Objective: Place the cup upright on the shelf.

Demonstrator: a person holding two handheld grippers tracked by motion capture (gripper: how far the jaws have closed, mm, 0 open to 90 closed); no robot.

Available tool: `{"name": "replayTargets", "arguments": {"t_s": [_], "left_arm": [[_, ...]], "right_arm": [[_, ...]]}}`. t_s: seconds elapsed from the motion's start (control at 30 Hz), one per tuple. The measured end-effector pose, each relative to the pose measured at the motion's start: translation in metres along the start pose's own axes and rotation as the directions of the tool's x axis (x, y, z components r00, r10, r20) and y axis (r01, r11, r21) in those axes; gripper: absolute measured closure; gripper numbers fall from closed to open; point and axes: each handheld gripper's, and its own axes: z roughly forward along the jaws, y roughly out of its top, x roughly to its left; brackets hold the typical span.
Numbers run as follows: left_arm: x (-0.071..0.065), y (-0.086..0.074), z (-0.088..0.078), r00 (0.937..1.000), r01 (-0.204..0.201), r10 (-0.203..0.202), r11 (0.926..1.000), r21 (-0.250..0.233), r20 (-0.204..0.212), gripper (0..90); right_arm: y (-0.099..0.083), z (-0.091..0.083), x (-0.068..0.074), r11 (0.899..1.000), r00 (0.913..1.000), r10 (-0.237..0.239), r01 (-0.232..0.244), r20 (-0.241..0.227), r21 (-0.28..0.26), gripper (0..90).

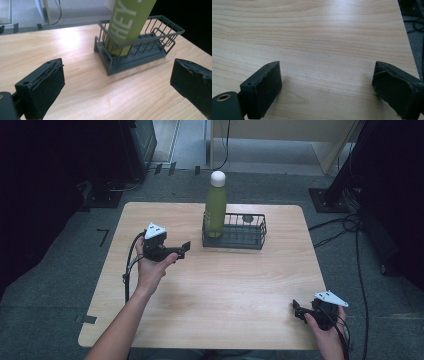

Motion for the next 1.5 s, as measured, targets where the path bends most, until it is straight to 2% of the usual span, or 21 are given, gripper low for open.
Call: {"name": "replayTargets", "arguments": {"t_s": [0.13,0.33,0.8,1.07,1.5], "left_arm": [[0.005,-0.013,-0.010,0.9995,-0.013,0.013,0.9999,0.003,-0.029,0.0],[0.017,-0.030,-0.027,0.9987,0.014,-0.014,0.9999,-0.003,-0.049,0.0],[0.037,-0.072,-0.058,0.9942,0.032,-0.029,0.9991,0.026,-0.104,0.0],[0.051,-0.098,-0.071,0.9868,0.058,-0.050,0.9971,0.050,-0.154,0.0],[0.076,-0.145,-0.091,0.9692,0.123,-0.099,0.9880,0.093,-0.226,0.0]], "right_arm": [[0.000,0.000,0.000,1.000,1.0000,0.000,0.000,0.000,0.000,8.4],[0.000,0.000,0.000,1.000,1.0000,0.000,0.000,0.000,0.000,8.4],[0.000,0.000,0.000,1.000,1.0000,0.000,0.000,0.000,0.000,8.3],[0.000,0.000,0.000,1.000,1.0000,0.000,0.000,0.000,0.000,8.4],[0.000,0.000,0.000,1.000,1.0000,0.000,0.000,0.001,0.000,8.1]]}}
